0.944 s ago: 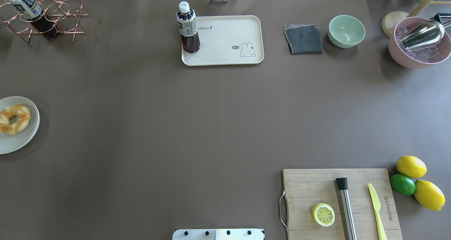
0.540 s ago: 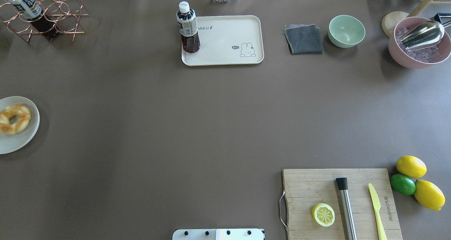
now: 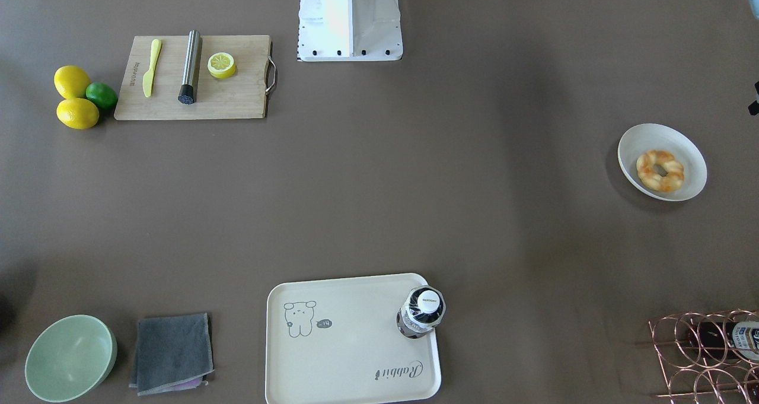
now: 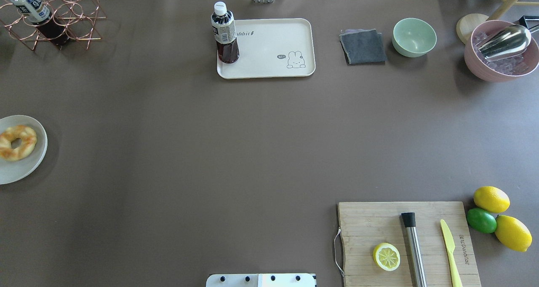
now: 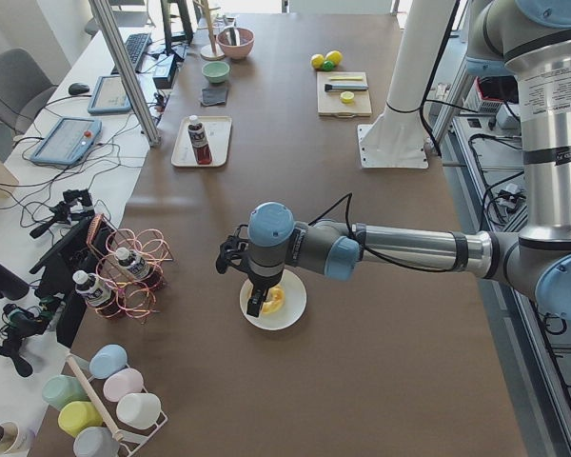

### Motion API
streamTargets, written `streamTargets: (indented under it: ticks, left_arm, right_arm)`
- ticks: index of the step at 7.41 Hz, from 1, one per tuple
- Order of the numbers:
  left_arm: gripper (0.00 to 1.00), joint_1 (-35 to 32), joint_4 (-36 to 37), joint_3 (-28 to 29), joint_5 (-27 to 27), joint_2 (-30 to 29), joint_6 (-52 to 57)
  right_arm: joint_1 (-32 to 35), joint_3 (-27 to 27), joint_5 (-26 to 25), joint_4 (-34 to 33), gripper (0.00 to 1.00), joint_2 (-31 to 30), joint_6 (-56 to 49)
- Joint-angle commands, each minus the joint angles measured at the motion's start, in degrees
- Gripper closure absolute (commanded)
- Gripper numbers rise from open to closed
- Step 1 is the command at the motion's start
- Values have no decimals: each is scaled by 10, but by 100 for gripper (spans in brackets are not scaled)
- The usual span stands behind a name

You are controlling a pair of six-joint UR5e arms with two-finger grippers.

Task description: Place donut on tray

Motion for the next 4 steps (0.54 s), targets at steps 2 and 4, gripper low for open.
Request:
streamTargets:
  ticks: [2, 4]
  left_arm:
    - [3, 14, -45, 112, -5, -32, -13]
    - [2, 62, -100, 133, -1, -39, -67]
  right_arm:
    - [0, 0, 1, 1, 0, 1, 0]
    - [-1, -2, 7, 0, 0, 1, 1]
